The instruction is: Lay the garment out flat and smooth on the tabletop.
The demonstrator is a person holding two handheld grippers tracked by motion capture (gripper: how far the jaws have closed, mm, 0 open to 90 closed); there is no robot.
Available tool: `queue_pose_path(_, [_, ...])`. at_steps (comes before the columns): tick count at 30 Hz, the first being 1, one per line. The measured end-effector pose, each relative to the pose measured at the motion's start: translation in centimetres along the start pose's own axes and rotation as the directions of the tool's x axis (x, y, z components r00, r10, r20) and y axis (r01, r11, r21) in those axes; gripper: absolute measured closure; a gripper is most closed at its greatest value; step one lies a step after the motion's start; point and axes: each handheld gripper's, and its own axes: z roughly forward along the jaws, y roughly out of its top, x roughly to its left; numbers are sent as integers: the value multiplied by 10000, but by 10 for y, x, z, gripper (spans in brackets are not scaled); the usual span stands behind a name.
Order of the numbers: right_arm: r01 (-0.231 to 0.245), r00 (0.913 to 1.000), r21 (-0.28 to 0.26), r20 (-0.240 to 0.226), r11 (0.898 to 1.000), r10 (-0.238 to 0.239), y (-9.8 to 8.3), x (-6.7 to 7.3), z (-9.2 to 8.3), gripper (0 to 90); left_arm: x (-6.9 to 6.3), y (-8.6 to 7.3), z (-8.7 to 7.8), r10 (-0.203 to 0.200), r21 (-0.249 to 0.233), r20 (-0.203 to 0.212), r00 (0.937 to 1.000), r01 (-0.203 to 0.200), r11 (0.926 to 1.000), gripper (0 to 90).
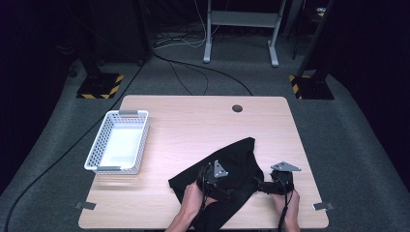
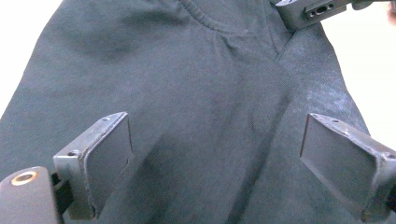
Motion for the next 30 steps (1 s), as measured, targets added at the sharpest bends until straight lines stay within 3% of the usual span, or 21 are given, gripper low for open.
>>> queue_pose_path(3, [1, 10000, 0, 20, 10000, -1, 0, 0, 0, 73, -2, 3, 4, 9, 31, 159, 9999, -9, 10000, 147])
queue_pose_path(7, [33, 10000, 15, 65, 10000, -33, 0, 1, 0, 74, -9, 8, 9, 391, 99, 306, 9988, -394, 9992, 196])
queue_pose_path(9, [51, 10000, 19, 82, 10000, -52, 0, 1, 0, 75, -10, 9, 11, 448, 165, 319, 9985, -453, 9988, 280])
queue_pose_path(12, [73, 9999, 35, 122, 10000, -74, 0, 1, 0, 76, -13, 7, 15, 585, 240, 9, 9983, -585, 9980, 349])
queue_pose_path(22, [110, 9997, 47, 209, 9999, -111, 0, 2, 1, 80, -16, 7, 15, 816, 109, -135, 9966, -815, 9966, 590])
queue_pose_path(30, [250, 9991, 104, 333, 9996, -254, 1, 3, 2, 80, -11, 6, 11, 688, -251, -245, 9973, -694, 9973, 773])
